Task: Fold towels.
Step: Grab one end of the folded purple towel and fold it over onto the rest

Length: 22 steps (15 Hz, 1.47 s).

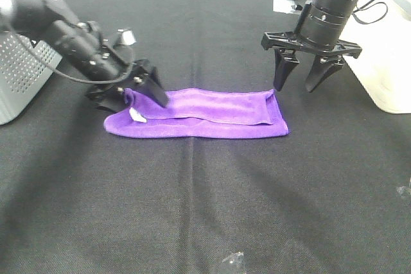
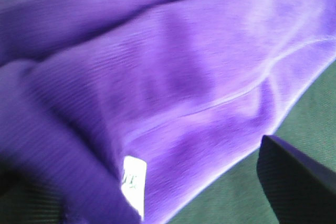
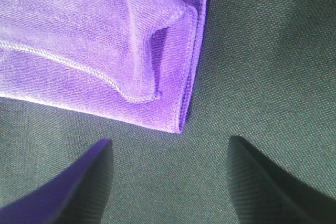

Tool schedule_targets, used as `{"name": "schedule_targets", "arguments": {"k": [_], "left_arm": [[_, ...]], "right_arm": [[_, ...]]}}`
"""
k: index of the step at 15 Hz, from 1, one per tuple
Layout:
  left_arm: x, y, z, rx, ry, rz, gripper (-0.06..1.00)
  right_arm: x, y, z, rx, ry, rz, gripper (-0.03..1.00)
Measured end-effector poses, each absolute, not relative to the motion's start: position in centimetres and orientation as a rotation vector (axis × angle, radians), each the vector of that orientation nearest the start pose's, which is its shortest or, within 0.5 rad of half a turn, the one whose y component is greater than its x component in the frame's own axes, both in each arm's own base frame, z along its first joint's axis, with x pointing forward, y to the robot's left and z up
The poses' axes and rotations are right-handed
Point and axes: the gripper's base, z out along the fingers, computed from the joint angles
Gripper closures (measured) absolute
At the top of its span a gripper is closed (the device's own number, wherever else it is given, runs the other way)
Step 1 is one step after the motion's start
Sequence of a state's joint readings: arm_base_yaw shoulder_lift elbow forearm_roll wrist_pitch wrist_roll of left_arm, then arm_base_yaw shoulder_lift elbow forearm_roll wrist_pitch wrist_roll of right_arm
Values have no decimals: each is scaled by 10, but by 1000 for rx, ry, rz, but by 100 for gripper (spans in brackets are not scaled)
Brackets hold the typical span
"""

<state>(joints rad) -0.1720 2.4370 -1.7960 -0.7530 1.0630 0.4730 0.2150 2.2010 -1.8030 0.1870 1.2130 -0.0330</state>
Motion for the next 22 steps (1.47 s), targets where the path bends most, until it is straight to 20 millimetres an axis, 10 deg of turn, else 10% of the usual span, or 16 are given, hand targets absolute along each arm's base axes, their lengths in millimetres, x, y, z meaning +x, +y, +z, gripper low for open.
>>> {"name": "schedule_targets", "arguments": {"k": [9, 11, 13, 22], "left_arm": [[455, -136, 88, 322, 2935, -963, 26], [456, -132, 80, 262, 2975, -871, 70], [457, -131, 79, 263, 2977, -849, 89], [450, -119, 148, 532, 2931, -506, 91]], "right_arm": [[434, 111, 183, -289, 3086, 280, 37], [434, 111, 183, -289, 3086, 280, 37], [434, 111, 183, -289, 3086, 280, 37], [424, 109, 235, -297, 2967, 288, 37]]}}
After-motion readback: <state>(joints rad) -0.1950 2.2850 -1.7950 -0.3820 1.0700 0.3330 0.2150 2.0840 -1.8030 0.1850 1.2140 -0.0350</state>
